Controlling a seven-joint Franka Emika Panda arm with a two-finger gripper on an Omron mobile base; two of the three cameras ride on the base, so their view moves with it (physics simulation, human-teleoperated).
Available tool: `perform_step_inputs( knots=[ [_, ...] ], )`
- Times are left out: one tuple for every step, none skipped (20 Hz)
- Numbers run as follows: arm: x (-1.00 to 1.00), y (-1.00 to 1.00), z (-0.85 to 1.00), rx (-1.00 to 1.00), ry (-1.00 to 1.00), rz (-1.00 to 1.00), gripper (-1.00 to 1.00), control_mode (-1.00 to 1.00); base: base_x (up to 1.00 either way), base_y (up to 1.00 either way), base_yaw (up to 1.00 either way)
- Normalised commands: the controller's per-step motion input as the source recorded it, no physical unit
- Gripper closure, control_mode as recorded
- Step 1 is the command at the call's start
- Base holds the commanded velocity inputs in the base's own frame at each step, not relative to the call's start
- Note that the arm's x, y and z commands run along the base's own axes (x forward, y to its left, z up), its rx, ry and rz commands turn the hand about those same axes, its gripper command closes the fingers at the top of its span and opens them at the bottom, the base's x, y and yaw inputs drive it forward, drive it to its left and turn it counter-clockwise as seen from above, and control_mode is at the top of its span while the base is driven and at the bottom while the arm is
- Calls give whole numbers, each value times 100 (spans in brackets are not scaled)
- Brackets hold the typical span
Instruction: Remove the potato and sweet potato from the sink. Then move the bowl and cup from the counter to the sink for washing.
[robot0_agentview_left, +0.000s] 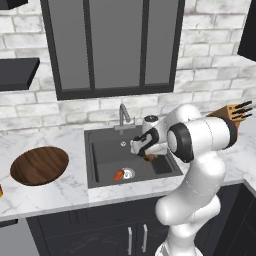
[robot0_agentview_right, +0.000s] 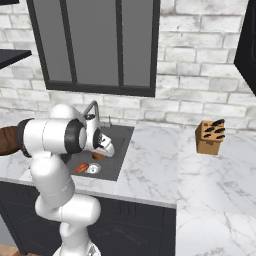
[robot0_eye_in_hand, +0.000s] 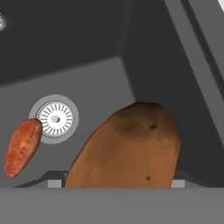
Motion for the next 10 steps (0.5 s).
perform_step_inputs(
  knots=[
    [-18, -10, 32, 0, -2, 0, 100, -100, 0, 0, 0],
    [-19, -13, 31, 0, -1, 0, 100, -100, 0, 0, 0],
    [-20, -15, 31, 0, -2, 0, 100, -100, 0, 0, 0],
    [-21, -18, 30, 0, -3, 0, 100, -100, 0, 0, 0],
    [-20, -20, 31, 0, -4, 0, 100, -100, 0, 0, 0],
    [-21, -21, 30, 0, -5, 0, 100, -100, 0, 0, 0],
    [-21, -22, 30, 0, -7, 0, 100, -100, 0, 0, 0],
    [-21, -24, 30, 0, -7, 0, 100, -100, 0, 0, 0],
    [-21, -25, 30, 0, -7, 0, 100, -100, 0, 0, 0],
    [-22, -29, 30, 0, -7, 0, 100, -100, 0, 0, 0]
  ],
)
